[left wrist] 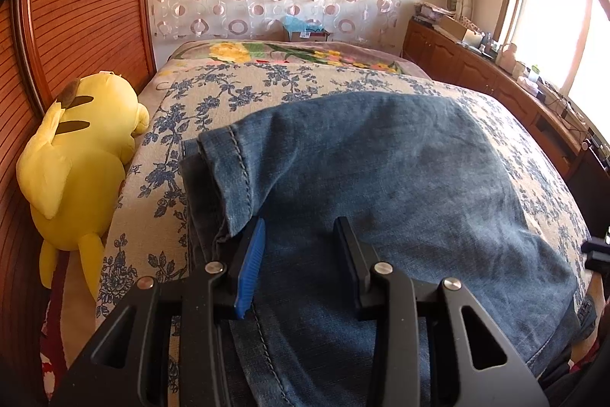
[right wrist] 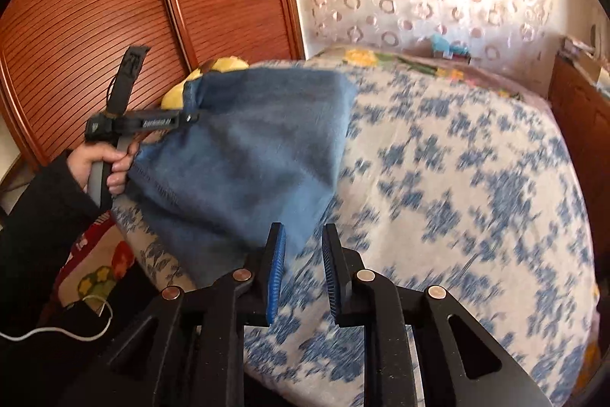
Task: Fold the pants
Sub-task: 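Close the right gripper on the jeans edge and lift it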
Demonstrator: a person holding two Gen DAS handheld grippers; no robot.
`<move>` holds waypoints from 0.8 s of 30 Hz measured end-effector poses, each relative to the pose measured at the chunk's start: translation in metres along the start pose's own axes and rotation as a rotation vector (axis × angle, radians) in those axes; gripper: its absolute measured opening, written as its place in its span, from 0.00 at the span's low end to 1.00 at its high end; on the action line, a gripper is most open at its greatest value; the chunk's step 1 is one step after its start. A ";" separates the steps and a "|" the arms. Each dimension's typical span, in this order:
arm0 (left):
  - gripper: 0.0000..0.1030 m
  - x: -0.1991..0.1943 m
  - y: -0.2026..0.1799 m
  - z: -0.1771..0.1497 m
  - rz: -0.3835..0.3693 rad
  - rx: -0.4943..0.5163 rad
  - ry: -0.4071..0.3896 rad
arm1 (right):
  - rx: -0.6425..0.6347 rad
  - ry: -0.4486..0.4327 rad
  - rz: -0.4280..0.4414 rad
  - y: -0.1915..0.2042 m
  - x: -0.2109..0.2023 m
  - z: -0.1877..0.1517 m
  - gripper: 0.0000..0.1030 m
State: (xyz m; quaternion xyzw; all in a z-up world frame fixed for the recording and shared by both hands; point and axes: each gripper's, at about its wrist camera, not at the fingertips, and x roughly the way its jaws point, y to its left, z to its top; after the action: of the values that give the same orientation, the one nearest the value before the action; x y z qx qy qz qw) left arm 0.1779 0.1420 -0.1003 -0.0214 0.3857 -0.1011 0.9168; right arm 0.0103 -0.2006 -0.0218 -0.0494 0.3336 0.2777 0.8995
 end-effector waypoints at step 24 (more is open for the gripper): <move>0.38 -0.001 0.054 0.025 0.015 -0.100 -0.012 | -0.022 0.000 -0.022 -0.027 0.120 0.108 0.41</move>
State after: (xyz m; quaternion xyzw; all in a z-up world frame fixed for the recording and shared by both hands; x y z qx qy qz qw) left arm 0.2043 0.1941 -0.0884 -0.0647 0.3847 -0.0748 0.9177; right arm 0.1617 -0.1378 -0.0161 -0.0631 0.3301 0.2717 0.9018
